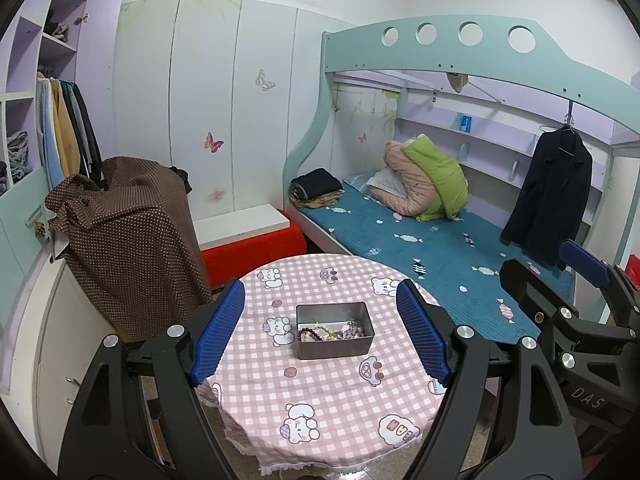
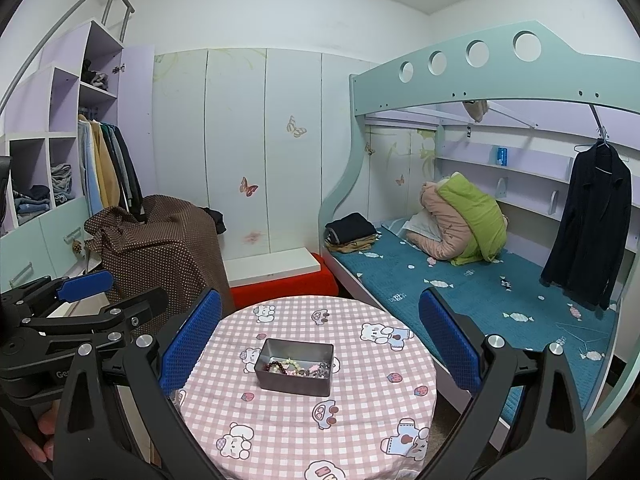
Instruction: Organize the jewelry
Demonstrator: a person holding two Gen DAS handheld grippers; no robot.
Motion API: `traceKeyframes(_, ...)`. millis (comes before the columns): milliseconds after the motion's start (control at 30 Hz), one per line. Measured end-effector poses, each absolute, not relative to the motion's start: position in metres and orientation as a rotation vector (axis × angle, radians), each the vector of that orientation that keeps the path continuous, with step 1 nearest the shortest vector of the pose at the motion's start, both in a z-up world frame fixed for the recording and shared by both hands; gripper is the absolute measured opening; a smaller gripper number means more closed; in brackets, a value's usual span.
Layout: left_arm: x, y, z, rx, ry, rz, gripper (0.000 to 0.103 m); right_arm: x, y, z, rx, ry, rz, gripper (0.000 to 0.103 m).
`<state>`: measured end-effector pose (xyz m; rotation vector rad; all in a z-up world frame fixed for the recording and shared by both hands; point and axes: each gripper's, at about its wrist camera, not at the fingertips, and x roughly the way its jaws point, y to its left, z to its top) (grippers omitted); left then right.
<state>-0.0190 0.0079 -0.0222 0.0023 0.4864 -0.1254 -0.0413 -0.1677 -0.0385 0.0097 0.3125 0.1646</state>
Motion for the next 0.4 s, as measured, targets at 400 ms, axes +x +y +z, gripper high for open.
traceKeyframes(400,-0.013,0.0094,-0.0228,0.006,0.496,-0.13,0.079,-0.0349,-0.1669,-0.0393,0.018,0.323,0.158,0.095)
